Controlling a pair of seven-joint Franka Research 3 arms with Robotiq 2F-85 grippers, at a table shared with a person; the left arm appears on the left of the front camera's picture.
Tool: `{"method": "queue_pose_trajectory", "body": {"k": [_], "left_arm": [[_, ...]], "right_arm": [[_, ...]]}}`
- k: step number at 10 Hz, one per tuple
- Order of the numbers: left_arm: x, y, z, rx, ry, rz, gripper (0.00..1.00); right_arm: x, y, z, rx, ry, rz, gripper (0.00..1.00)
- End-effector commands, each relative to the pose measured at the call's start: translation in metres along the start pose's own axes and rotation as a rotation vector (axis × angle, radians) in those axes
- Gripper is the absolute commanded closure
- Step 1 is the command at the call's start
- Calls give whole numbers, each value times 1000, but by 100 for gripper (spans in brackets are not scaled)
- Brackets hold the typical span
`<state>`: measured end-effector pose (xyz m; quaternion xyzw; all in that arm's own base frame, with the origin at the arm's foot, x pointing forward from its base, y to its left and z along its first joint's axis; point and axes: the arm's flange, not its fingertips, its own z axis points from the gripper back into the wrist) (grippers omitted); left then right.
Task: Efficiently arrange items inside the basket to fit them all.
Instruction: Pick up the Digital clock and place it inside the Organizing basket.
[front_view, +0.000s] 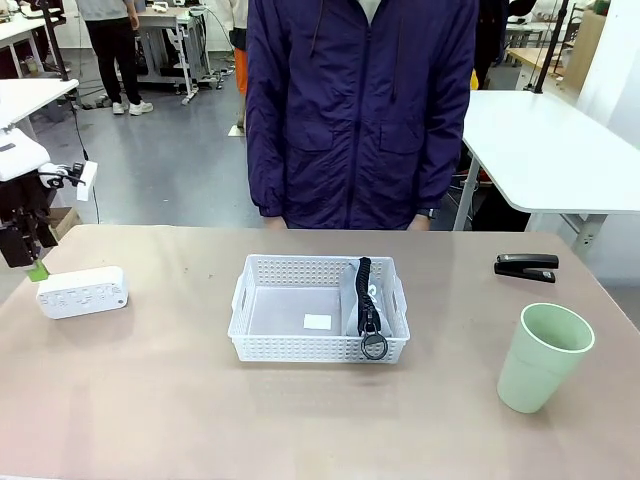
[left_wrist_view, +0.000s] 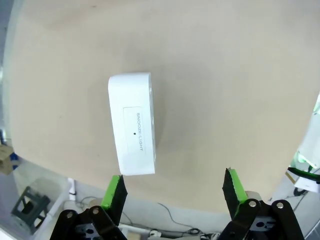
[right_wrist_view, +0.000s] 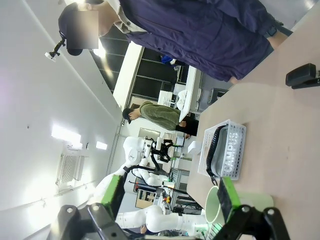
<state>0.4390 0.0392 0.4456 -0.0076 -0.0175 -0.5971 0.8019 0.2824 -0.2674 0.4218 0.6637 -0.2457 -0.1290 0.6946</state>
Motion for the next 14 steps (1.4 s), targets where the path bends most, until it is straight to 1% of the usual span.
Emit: {"method": "queue_pose_trajectory", "body": {"k": [1,2,3,4,5,6,7,9,11,12,14], "left_arm": [[-1,1,1,0,-4,2,0],[2,10,-9,48,-64,16,0],[-1,19,-20,62,-96,-4,0],[-4,24,-32,74,-114,-33,0],[-9,29,-42,65,-124,-32,0],[-12,32,-48,67,-131,-28,0],[-15,35,-53,64,-121,-50,0],[-15,43,-67,12,-113,-58,0],[-13,54,-90,-40,-143,-53,0],[-9,57,-100,-45,-146,-76,0],[-3,62,-114,-51,-108,-86,0]], "right_arm": [[1,1,-1,16,-6,25,0],[1,1,-1,16,-6,25,0],[1,1,-1,16,-6,25,0],[1,1,-1,16,-6,25,0],[1,1,-1,16,-6,25,0],[1,1,-1,16,-6,25,0],[1,1,-1,16,-6,25,0],[1,1,-1,16,-6,25,0],[1,1,-1,16,-6,25,0],[1,1,-1,16,-6,25,0],[1,1,-1,16,-6,25,0]]}}
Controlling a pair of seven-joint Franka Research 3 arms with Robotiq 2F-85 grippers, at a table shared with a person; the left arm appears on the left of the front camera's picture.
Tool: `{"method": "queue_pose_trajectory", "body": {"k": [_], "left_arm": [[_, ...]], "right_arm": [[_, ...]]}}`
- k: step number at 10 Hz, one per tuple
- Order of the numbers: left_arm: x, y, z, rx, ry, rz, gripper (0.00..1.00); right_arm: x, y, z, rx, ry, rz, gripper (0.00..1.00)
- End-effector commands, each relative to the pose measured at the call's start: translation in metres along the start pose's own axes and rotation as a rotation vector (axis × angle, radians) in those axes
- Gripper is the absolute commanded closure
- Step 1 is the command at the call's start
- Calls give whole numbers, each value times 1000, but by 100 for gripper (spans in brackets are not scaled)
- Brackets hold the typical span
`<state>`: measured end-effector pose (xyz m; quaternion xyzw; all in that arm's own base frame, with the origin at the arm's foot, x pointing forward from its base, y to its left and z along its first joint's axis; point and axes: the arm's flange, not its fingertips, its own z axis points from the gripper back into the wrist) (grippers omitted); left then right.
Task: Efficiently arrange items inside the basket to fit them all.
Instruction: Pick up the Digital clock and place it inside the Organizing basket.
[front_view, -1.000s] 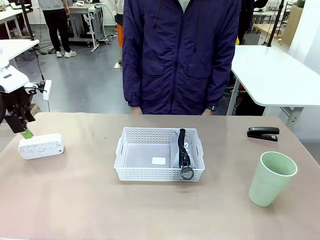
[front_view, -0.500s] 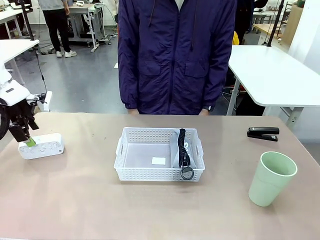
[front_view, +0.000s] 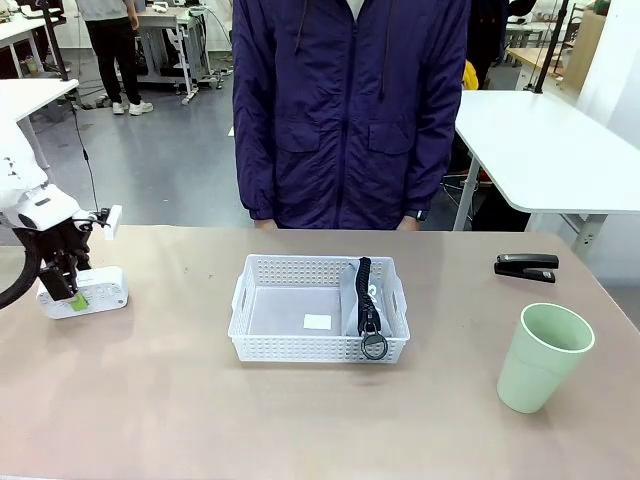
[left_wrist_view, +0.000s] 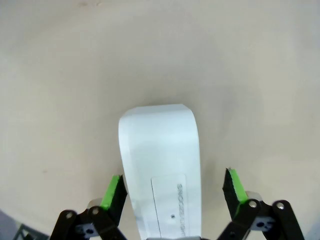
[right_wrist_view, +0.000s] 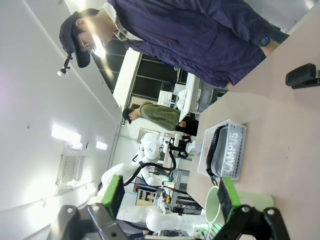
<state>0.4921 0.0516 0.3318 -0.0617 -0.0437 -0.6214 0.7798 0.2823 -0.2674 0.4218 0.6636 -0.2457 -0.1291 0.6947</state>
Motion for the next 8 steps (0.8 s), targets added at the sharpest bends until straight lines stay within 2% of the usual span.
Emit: {"method": "queue_pose_trajectory", "body": {"k": [1,7,8], "left_arm": [[0,11,-3,-3,19,-20,0],[8,23,-11,-33,69,41,0],[10,24,-13,-31,100,59,57]], "right_arm": [[1,1,-1,17,-5,25,0],[1,1,-1,17,-5,25,0],[1,1,-1,17,-5,25,0]]}}
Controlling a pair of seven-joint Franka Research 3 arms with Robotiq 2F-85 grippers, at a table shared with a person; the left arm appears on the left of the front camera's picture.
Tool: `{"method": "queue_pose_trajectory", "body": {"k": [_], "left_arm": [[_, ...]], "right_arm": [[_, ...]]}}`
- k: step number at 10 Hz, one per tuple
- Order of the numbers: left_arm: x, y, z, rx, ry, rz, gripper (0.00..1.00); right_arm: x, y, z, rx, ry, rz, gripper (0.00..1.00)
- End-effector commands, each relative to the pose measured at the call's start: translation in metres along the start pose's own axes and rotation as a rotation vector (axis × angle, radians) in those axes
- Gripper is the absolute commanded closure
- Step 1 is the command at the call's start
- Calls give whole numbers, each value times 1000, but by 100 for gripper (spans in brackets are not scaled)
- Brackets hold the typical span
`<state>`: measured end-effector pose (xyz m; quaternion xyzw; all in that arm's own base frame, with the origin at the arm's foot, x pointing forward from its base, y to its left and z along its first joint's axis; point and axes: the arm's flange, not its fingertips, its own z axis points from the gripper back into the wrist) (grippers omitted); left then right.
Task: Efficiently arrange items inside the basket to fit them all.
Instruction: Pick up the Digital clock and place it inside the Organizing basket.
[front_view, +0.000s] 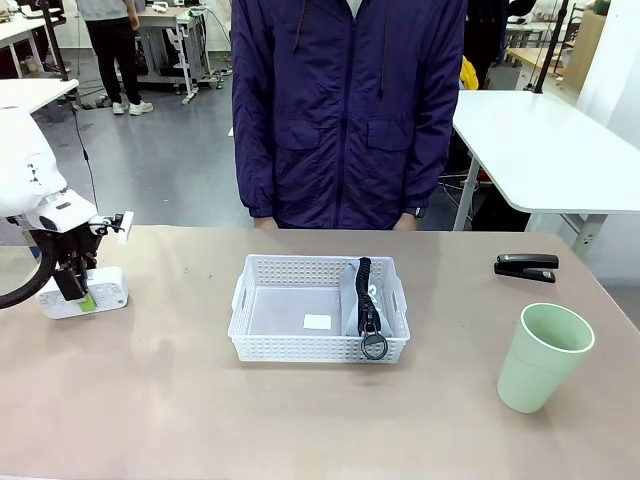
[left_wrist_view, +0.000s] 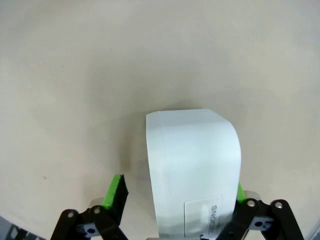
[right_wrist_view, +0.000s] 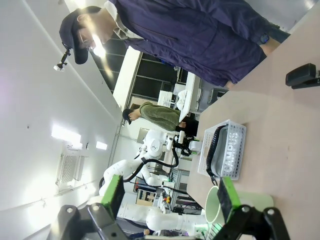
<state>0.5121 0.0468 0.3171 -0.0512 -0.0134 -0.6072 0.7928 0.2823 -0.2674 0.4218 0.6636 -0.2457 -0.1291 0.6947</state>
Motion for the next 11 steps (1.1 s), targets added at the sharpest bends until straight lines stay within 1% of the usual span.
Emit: {"method": "queue_pose_trajectory", "body": {"k": [1,2,4,5,6,7,9,10,11], "left_arm": [[4,4,2,-9,60,17,60],[4,4,1,-9,84,29,100],[6,5,0,-8,109,43,100],[6,4,0,-7,113,38,86],[5,5,0,-9,114,42,96],[5,4,1,-11,111,44,100],[3,2,4,-18,98,52,100],[1,-2,13,-30,74,55,100],[-4,-12,32,-21,38,85,100]], "right_arm": [[1,1,-1,16,-5,25,0],[1,1,-1,16,-5,25,0],[1,1,-1,16,-5,25,0],[1,1,-1,16,-5,25,0],[1,1,-1,16,-5,25,0],[1,1,-1,16,-5,25,0],[1,1,-1,16,-5,25,0],[1,1,-1,16,-5,25,0],[1,1,-1,16,-5,25,0]]}}
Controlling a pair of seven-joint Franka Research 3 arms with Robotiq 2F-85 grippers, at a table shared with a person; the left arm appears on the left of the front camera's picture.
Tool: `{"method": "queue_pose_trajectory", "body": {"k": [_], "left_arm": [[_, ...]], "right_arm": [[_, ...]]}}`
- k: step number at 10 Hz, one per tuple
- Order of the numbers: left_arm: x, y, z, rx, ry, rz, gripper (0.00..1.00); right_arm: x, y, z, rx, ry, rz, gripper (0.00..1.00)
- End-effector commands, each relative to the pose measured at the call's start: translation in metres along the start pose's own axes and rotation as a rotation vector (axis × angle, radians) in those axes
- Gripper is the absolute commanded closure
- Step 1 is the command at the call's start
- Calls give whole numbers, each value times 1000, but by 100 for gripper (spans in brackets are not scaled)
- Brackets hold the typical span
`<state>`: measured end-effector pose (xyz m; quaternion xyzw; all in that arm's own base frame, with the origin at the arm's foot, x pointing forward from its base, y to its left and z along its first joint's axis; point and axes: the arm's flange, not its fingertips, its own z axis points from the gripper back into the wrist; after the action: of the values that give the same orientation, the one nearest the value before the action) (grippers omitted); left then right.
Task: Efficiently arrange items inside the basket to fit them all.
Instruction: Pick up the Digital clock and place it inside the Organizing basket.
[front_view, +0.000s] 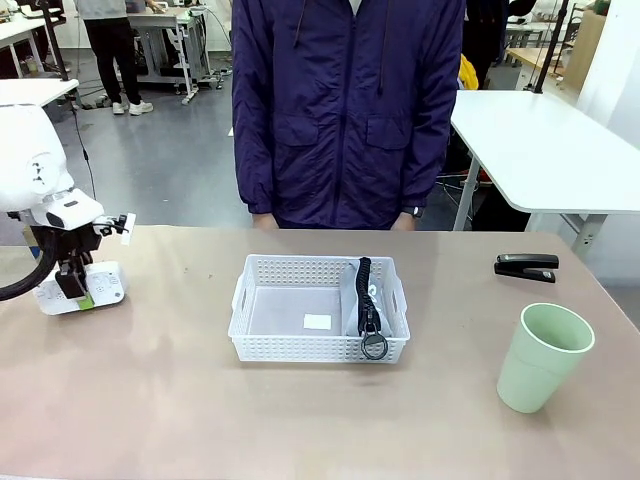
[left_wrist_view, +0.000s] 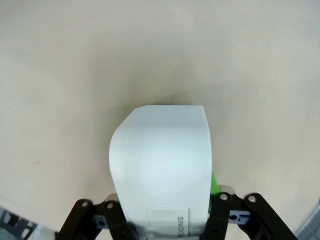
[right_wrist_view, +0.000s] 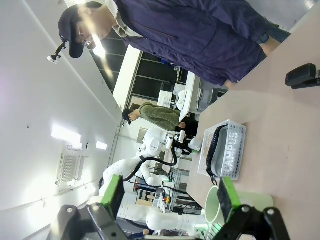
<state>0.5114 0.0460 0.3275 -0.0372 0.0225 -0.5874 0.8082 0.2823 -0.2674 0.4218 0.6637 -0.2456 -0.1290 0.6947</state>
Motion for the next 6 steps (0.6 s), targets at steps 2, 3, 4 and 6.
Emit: {"method": "queue_pose_trajectory", "body": {"k": [2,3,4,6], "left_arm": [[-34,-45,78,-3,-214,33,100],[-50,-64,101,5,-327,7,100],[-61,-78,114,15,-422,3,100],[-89,-99,128,87,-651,-20,100]], "right_arm": [[1,1,-1,16,-6,25,0],[1,1,-1,16,-6,25,0],[1,1,-1,16,-6,25,0],[1,1,-1,16,-6,25,0]]}}
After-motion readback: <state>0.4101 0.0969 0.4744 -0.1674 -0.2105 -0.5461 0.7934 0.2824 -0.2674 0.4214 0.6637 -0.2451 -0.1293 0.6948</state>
